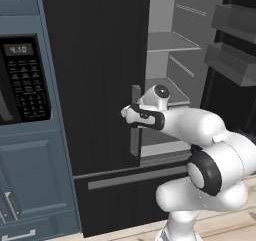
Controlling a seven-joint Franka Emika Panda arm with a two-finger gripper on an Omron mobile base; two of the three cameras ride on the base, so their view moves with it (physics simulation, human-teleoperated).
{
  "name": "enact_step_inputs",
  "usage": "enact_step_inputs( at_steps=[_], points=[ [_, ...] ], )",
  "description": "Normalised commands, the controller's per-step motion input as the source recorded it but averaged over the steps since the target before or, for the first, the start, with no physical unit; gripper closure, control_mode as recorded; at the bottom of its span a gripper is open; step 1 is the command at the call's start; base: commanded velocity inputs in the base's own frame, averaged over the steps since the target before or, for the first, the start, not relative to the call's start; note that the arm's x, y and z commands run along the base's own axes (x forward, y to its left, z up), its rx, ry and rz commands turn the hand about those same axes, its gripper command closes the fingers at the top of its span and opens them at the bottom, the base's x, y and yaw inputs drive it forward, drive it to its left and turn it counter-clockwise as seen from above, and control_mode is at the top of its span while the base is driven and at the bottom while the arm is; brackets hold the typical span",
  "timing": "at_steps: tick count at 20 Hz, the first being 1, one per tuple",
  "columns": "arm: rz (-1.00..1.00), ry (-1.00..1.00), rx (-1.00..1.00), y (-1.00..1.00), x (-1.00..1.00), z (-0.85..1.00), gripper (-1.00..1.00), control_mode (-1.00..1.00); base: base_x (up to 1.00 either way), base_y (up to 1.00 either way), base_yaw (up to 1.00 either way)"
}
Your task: Open the fridge, grab two sodas, and place both sodas inside the bowl with ice on the dining counter.
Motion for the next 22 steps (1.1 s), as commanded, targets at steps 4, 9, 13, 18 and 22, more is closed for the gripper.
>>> enact_step_inputs(
  at_steps=[4, 9, 13, 18, 22],
  points=[
    [0.01, -0.01, 0.0, 0.3, -0.87, 0.0, 1.0, -1.0, 0.0, 0.0, 0.0],
    [0.0, -0.01, 0.0, 0.31, -0.97, 0.0, 1.0, -1.0, 0.0, 0.0, 0.0],
    [0.0, -0.01, 0.0, 0.37, -1.0, 0.0, 1.0, -1.0, 0.0, 0.0, 0.0],
    [0.0, 0.0, 0.0, 0.43, -0.96, 0.0, -1.0, -1.0, 0.0, 0.0, 0.0],
    [-0.04, 0.03, 0.03, 0.1, -0.8, 0.01, -1.0, -1.0, 0.0, 0.0, 0.0]
  ],
)
